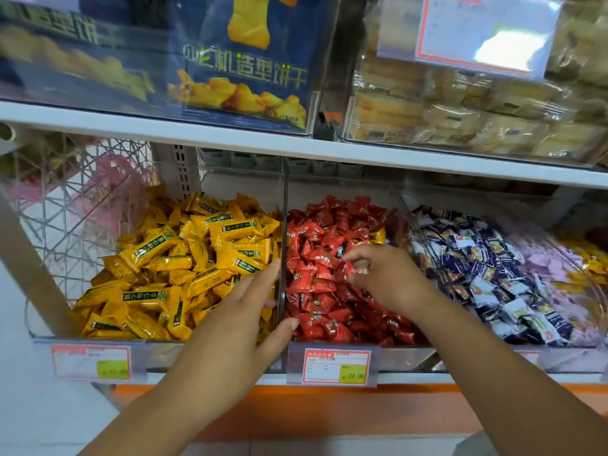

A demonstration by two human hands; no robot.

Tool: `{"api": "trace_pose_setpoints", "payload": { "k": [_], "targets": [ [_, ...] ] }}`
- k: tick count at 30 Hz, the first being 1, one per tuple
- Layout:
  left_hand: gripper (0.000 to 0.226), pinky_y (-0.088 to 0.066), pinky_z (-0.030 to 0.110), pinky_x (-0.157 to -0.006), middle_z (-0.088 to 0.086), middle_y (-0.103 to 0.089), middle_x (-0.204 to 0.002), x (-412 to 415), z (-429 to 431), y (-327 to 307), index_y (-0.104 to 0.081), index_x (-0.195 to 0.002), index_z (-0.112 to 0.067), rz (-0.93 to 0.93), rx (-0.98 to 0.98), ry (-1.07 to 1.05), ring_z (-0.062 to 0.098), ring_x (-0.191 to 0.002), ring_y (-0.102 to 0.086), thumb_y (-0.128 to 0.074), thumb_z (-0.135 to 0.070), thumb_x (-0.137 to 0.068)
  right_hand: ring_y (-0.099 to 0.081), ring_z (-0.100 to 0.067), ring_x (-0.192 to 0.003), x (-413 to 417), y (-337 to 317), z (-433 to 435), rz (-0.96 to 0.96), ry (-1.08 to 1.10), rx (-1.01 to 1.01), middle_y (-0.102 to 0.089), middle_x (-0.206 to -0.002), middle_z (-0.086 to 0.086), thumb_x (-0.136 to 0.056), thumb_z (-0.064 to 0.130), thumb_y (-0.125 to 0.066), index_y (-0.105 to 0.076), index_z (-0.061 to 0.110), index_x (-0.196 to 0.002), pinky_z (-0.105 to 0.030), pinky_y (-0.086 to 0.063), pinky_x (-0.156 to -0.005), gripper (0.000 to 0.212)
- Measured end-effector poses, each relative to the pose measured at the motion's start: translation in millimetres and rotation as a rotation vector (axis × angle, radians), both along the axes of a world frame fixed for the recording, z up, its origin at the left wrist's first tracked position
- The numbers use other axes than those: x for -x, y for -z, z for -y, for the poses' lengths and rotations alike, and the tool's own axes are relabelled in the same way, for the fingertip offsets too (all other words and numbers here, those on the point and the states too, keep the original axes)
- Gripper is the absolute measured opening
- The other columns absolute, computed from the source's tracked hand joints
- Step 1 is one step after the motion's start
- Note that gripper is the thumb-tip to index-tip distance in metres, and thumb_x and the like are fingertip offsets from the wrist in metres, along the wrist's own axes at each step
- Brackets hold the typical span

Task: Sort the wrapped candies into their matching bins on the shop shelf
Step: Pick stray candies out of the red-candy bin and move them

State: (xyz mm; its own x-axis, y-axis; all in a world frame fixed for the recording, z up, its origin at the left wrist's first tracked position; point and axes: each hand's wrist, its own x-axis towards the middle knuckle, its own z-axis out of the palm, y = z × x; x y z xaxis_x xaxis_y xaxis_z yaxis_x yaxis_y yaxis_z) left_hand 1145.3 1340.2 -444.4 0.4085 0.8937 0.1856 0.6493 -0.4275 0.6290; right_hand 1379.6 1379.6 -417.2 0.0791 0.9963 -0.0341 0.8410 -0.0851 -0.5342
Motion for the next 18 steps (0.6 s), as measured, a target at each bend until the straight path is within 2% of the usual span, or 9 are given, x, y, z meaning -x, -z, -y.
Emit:
{"api": "trace_pose_setpoints", "payload": {
  "k": [4, 6, 8, 10, 12, 14, 16, 18],
  "targets": [
    [0.081, -0.045, 0.016, -0.084, -0.031, -0.030, -0.122, 0.1, -1.0, 3.0, 0.008, -0.144, -0.054, -0.001, -0.020, 0.000, -0.023, -0.109, -0.033, -0.024, -0.071, -0.071, -0.050, 0.002, -0.090, -12.5, -6.2, 10.6, 0.088, -0.047, -0.016, -0.067, -0.116, 0.009, -0.088, 0.021, -0.069, -0.071, 0.027, -0.108, -0.008, -0.034, -0.070, 0.021],
    [0.084, -0.048, 0.021, -0.085, -0.030, -0.032, -0.121, -0.9, -1.2, 3.6, 0.005, -0.147, -0.052, 0.001, -0.032, -0.009, -0.019, -0.109, -0.035, -0.023, -0.072, -0.071, -0.049, 0.003, -0.090, -14.1, -4.8, 15.0, 0.105, -0.074, 0.019, -0.066, -0.119, 0.007, -0.088, 0.022, -0.069, -0.066, 0.029, -0.119, 0.000, -0.030, -0.065, 0.032],
    [0.085, -0.048, 0.023, -0.085, -0.030, -0.033, -0.120, -1.7, -1.1, 4.9, 0.004, -0.148, -0.051, 0.004, -0.043, -0.012, -0.018, -0.111, -0.035, -0.023, -0.073, -0.070, -0.050, 0.002, -0.087, -15.3, -2.9, 18.6, 0.084, -0.079, 0.005, -0.064, -0.120, 0.005, -0.088, 0.019, -0.069, -0.056, 0.033, -0.131, 0.003, -0.031, -0.063, 0.047],
    [0.082, -0.048, 0.022, -0.084, -0.031, -0.033, -0.120, -2.1, -0.6, 5.4, 0.004, -0.148, -0.051, 0.006, -0.054, -0.016, -0.018, -0.112, -0.034, -0.026, -0.071, -0.074, -0.053, 0.003, -0.083, -17.0, -6.5, 24.4, 0.051, -0.070, -0.072, -0.062, -0.117, 0.010, -0.089, 0.019, -0.068, -0.052, 0.038, -0.133, 0.002, -0.035, -0.065, 0.051],
    [0.077, -0.047, 0.021, -0.085, -0.030, -0.033, -0.119, -2.2, -0.1, 6.6, 0.005, -0.147, -0.051, 0.009, -0.061, -0.021, -0.019, -0.111, -0.034, -0.034, -0.064, -0.083, -0.053, 0.005, -0.085, -21.2, -16.7, 30.7, 0.043, -0.041, -0.204, -0.060, -0.113, 0.017, -0.090, 0.019, -0.066, -0.056, 0.039, -0.128, 0.002, -0.035, -0.069, 0.044],
    [0.076, -0.047, 0.022, -0.086, -0.030, -0.033, -0.120, -2.5, 0.0, 7.0, 0.005, -0.147, -0.052, 0.019, -0.057, -0.024, -0.018, -0.110, -0.036, -0.037, -0.061, -0.084, -0.051, 0.004, -0.090, -33.1, -28.3, 33.6, 0.070, 0.023, -0.389, -0.059, -0.110, 0.017, -0.090, 0.016, -0.065, -0.063, 0.035, -0.118, 0.005, -0.031, -0.074, 0.034],
    [0.075, -0.049, 0.026, -0.086, -0.029, -0.034, -0.123, -3.3, -0.3, 6.9, 0.004, -0.144, -0.054, 0.035, -0.057, -0.021, -0.017, -0.111, -0.037, -0.040, -0.059, -0.084, -0.053, -0.005, -0.096, -51.9, -37.5, 31.4, 0.091, 0.140, -0.498, -0.062, -0.110, 0.008, -0.090, 0.015, -0.066, -0.066, 0.031, -0.112, -0.002, -0.033, -0.076, 0.028],
    [0.073, -0.050, 0.027, -0.085, -0.034, -0.034, -0.121, -3.7, -0.6, 6.6, 0.003, -0.141, -0.057, 0.043, -0.054, -0.013, -0.017, -0.111, -0.037, -0.036, -0.063, -0.080, -0.053, -0.018, -0.106, -68.4, -41.0, 28.5, 0.149, 0.270, -0.447, -0.064, -0.116, -0.005, -0.090, 0.019, -0.066, -0.066, 0.024, -0.118, -0.020, -0.036, -0.083, 0.028]
  ]
}}
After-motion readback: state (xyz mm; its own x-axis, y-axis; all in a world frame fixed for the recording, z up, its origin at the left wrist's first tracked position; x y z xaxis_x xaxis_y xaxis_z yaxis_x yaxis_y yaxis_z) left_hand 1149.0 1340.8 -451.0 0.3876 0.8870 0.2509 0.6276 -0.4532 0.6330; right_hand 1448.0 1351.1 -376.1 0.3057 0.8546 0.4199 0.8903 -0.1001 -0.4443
